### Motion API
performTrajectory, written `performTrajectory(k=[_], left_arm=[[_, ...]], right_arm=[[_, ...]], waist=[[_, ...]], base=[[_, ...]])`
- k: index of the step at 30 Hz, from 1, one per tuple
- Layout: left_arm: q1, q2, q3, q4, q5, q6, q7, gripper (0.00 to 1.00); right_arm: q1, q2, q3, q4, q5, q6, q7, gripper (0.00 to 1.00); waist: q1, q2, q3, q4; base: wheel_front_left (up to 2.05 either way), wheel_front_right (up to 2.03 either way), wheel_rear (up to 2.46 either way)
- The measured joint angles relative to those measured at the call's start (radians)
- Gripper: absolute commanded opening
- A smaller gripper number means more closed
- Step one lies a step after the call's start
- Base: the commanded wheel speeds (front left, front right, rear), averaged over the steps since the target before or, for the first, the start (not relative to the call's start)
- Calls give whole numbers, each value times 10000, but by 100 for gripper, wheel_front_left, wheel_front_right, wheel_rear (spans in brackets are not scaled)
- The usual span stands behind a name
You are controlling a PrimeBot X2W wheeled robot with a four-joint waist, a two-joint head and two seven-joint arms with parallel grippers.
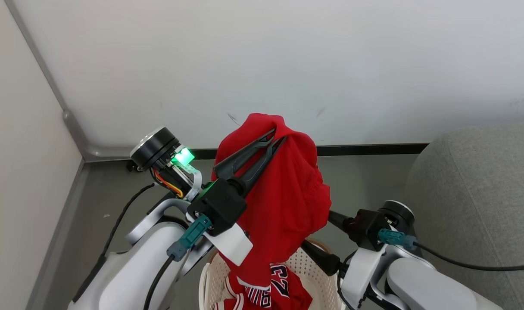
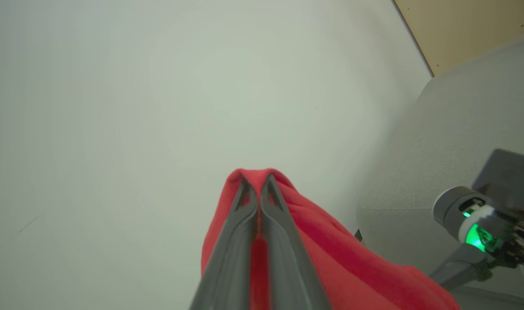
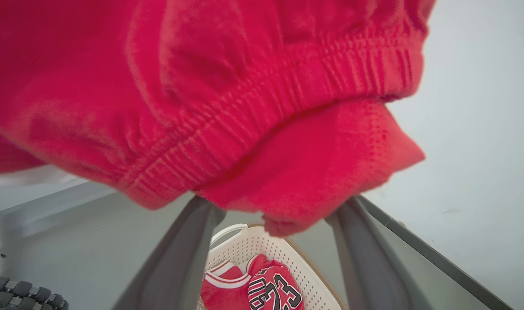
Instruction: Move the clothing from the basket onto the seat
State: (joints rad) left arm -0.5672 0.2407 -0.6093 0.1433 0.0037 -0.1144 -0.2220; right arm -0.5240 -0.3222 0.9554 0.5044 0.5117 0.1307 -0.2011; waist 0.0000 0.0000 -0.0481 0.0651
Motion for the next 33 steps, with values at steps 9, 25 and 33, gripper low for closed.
performTrajectory(k=[9, 25, 33], left_arm=[[6, 151, 203, 274, -307, -2, 113, 0], [1156, 251, 1014, 1185, -1344, 176, 104, 0], [1596, 13, 1120, 1398, -1950, 176, 13, 8]], right_arm=[[-243, -36, 364, 29, -98, 0, -382, 0], [339, -445, -1574, -734, 945, 0, -479, 0], [588, -635, -2842, -1164, 1060, 0, -483, 0]], waist=[[0, 0, -4, -34], [0, 0, -43, -623], [0, 0, -42, -960]], base=[[0, 0, 0], [0, 0, 0], [0, 0, 0]])
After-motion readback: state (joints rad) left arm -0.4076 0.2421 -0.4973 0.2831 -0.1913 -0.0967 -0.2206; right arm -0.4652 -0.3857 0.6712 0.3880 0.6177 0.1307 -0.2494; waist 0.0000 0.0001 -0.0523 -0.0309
